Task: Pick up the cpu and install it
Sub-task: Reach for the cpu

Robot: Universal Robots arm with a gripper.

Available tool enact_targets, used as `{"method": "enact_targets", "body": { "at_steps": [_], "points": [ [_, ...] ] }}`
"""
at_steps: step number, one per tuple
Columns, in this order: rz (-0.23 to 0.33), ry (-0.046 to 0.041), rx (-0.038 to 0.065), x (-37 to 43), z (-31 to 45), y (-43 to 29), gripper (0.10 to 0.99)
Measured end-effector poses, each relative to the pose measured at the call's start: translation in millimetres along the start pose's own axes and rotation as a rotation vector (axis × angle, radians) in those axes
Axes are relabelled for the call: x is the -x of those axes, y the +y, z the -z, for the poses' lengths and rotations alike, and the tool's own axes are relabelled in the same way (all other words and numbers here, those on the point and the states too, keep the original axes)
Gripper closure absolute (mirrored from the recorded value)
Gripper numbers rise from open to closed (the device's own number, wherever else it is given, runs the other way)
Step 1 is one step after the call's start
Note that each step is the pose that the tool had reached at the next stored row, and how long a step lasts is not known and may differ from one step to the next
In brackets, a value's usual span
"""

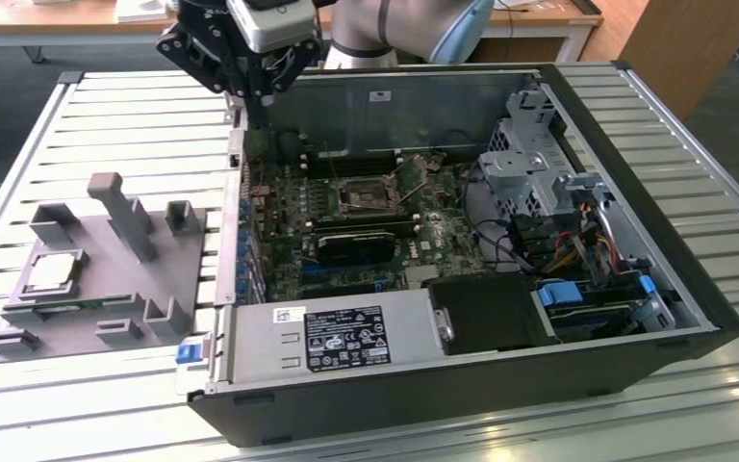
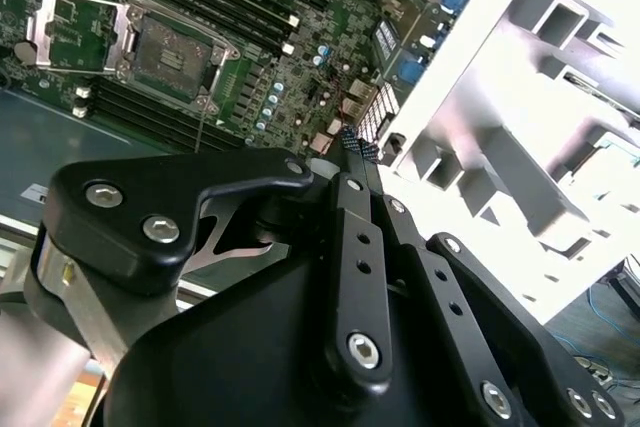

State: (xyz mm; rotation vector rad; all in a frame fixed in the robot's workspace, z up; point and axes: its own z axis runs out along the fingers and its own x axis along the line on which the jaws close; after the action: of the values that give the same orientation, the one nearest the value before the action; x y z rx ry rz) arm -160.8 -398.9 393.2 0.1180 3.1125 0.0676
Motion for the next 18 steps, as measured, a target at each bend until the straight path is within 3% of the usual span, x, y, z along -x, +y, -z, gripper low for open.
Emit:
{"method": "enact_targets", "body": {
  "at_steps": [18],
  "points": [
    [0.0,0.0,0.0,-5.5,0.1,-0.4,0.98]
  ]
}}
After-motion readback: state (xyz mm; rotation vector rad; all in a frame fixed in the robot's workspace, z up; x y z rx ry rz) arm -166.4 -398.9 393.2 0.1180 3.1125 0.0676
